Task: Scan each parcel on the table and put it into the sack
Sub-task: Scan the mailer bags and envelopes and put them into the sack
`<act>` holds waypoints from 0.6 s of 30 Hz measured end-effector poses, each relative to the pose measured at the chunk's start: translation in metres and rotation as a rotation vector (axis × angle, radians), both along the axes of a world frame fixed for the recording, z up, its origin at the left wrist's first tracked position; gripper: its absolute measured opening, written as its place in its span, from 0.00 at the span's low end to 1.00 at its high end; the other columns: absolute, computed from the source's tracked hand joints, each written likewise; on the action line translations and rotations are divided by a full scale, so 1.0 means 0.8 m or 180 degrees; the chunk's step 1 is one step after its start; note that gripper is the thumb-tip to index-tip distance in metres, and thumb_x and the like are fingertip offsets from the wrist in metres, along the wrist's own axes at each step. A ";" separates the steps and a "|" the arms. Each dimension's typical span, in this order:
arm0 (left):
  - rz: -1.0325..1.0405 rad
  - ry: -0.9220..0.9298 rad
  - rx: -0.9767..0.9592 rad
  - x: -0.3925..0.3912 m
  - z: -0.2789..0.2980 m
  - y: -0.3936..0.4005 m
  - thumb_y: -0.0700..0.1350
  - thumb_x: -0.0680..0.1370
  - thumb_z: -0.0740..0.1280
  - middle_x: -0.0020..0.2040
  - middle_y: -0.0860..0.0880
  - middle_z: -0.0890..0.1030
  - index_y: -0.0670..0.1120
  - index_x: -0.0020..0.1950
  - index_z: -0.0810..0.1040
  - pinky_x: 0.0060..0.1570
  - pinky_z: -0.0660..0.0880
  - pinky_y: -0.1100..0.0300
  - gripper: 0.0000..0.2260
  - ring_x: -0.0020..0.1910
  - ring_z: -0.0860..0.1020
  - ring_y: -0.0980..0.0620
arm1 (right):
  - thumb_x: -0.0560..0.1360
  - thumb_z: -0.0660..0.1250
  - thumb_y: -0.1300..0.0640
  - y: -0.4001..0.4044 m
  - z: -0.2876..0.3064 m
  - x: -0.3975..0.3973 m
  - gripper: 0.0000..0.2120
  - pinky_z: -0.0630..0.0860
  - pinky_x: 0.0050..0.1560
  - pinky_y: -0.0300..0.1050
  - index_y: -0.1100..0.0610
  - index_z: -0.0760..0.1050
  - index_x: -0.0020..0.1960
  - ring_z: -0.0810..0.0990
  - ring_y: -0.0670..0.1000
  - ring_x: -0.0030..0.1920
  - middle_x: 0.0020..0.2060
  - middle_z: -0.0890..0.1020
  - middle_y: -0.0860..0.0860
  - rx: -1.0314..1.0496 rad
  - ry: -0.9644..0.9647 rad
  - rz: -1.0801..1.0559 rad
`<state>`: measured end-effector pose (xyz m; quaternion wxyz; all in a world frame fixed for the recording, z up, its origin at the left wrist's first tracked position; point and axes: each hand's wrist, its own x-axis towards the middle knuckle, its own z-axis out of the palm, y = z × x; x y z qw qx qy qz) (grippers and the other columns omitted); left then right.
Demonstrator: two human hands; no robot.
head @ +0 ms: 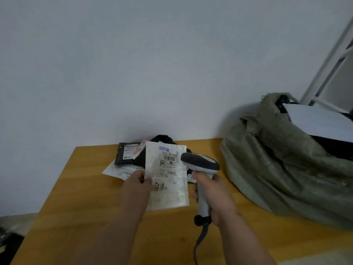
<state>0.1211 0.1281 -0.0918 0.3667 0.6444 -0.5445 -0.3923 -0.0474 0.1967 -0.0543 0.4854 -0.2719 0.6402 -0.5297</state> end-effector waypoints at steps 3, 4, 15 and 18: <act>-0.0071 0.0075 -0.0188 -0.013 0.014 0.013 0.43 0.80 0.64 0.44 0.55 0.81 0.51 0.56 0.80 0.38 0.75 0.58 0.08 0.43 0.79 0.55 | 0.76 0.68 0.55 0.021 0.018 -0.011 0.08 0.72 0.36 0.47 0.57 0.75 0.40 0.74 0.52 0.32 0.28 0.76 0.51 -0.0135 0.0067 -0.0197; -0.0093 0.0144 -0.0237 -0.019 0.020 0.016 0.43 0.80 0.64 0.46 0.55 0.82 0.51 0.59 0.80 0.38 0.74 0.60 0.10 0.44 0.79 0.55 | 0.76 0.68 0.55 0.027 0.024 -0.017 0.09 0.72 0.37 0.48 0.56 0.75 0.39 0.75 0.52 0.32 0.27 0.76 0.50 -0.0170 0.0102 -0.0273; -0.0119 0.0505 -0.1310 -0.131 0.128 0.035 0.46 0.81 0.63 0.63 0.53 0.79 0.48 0.69 0.75 0.64 0.72 0.56 0.16 0.61 0.76 0.56 | 0.75 0.70 0.52 0.078 0.085 -0.109 0.10 0.74 0.41 0.51 0.57 0.76 0.40 0.77 0.53 0.33 0.27 0.77 0.50 -0.0573 0.0090 -0.0988; -0.0192 0.0423 -0.1677 -0.184 0.160 0.044 0.44 0.82 0.61 0.66 0.53 0.77 0.49 0.71 0.73 0.64 0.69 0.65 0.16 0.63 0.74 0.56 | 0.75 0.70 0.53 0.100 0.101 -0.149 0.10 0.75 0.39 0.49 0.58 0.76 0.40 0.76 0.52 0.33 0.27 0.77 0.51 -0.0655 0.0108 -0.1072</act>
